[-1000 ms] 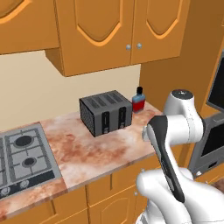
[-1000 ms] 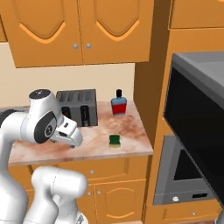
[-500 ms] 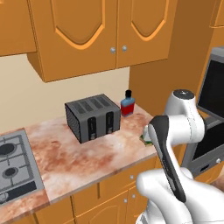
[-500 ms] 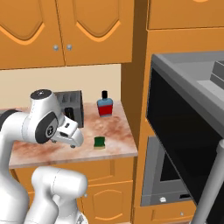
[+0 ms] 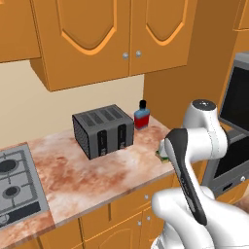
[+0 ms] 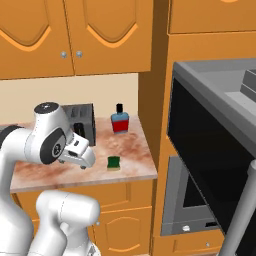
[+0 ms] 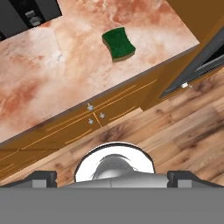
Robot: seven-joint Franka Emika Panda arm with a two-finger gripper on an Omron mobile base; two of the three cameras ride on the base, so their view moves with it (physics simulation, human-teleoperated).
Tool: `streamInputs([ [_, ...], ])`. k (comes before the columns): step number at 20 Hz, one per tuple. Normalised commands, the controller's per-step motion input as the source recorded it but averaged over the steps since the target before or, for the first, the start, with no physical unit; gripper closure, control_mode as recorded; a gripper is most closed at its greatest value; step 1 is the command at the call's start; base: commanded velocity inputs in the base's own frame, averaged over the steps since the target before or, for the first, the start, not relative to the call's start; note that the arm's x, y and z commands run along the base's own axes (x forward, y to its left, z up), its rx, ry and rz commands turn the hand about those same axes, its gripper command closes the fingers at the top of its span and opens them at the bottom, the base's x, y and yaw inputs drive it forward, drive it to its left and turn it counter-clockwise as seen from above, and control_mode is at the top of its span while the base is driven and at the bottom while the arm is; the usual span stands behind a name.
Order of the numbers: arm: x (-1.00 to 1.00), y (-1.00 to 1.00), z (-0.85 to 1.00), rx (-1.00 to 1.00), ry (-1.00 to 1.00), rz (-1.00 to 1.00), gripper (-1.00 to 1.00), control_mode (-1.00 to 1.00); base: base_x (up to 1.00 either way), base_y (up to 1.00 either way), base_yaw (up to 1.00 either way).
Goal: Place the sponge inside the microwave to prepare for sanitizing.
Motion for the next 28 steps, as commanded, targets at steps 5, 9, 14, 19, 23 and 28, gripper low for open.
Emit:
streamInputs([
  [5,0.09,-0.09,0.00,0.00,0.07,0.00,-1.00,-1.00,0.00,0.00,0.00],
  [9,0.62,-0.51,-0.09,-0.09,0.22,0.03,-1.00,-1.00,0.00,0.00,0.00],
  [14,0.55,-0.29,-0.05,-0.08,0.02,0.08,-1.00,-1.00,0.00,0.00,0.00],
  [19,0.43,-0.16,-0.20,0.00,-0.10,0.16,-1.00,-1.00,0.00,0.00,0.00],
  [23,0.48,-0.02,-0.25,0.03,-0.02,0.15,-1.00,-1.00,0.00,0.00,0.00],
  [28,0.57,0.00,-0.48,0.01,0.00,0.13,-1.00,-1.00,0.00,0.00,0.00],
])
